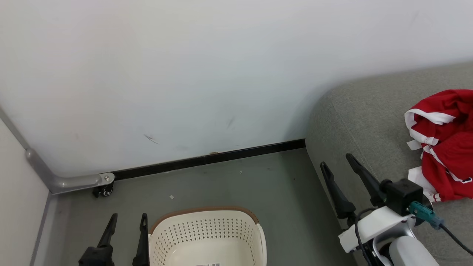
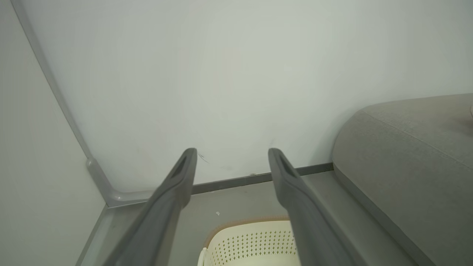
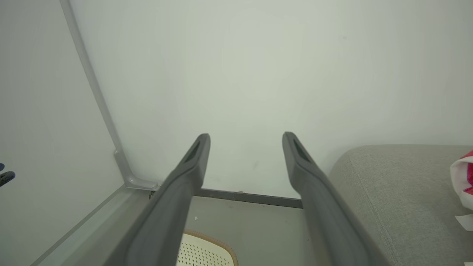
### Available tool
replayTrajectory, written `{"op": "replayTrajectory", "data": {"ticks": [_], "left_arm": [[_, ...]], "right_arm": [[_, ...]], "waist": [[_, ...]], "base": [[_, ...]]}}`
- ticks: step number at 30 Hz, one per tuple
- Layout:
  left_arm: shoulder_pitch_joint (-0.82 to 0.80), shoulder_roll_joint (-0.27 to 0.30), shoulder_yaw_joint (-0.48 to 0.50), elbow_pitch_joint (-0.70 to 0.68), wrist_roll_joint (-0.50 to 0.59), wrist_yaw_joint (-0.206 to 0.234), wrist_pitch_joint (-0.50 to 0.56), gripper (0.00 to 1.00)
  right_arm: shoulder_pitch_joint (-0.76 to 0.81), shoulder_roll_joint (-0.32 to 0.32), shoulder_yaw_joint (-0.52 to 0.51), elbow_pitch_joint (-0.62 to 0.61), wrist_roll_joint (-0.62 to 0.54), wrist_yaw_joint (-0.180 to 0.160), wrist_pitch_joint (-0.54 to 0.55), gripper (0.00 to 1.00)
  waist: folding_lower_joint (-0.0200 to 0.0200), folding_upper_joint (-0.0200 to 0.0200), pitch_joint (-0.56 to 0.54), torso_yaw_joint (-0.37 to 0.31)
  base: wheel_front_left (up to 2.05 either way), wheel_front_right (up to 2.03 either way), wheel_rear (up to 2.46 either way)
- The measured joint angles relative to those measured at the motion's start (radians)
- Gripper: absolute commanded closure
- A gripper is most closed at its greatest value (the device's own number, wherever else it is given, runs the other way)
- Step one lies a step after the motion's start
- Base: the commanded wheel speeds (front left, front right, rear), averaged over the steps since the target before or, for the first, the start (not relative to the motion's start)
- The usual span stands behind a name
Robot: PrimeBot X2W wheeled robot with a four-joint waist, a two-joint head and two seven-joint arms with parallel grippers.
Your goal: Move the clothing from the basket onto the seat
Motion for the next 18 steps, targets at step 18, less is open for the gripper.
{"op": "replayTrajectory", "data": {"ticks": [18], "left_arm": [[0.050, -0.020, 0.076, 0.016, -0.079, 0.018, 0.000, 0.00]], "right_arm": [[0.122, 0.013, -0.015, -0.031, -0.029, 0.000, 0.000, 0.00]], "waist": [[0.0000, 0.0000, -0.008, 0.010]], "base": [[0.00, 0.00, 0.00]]}}
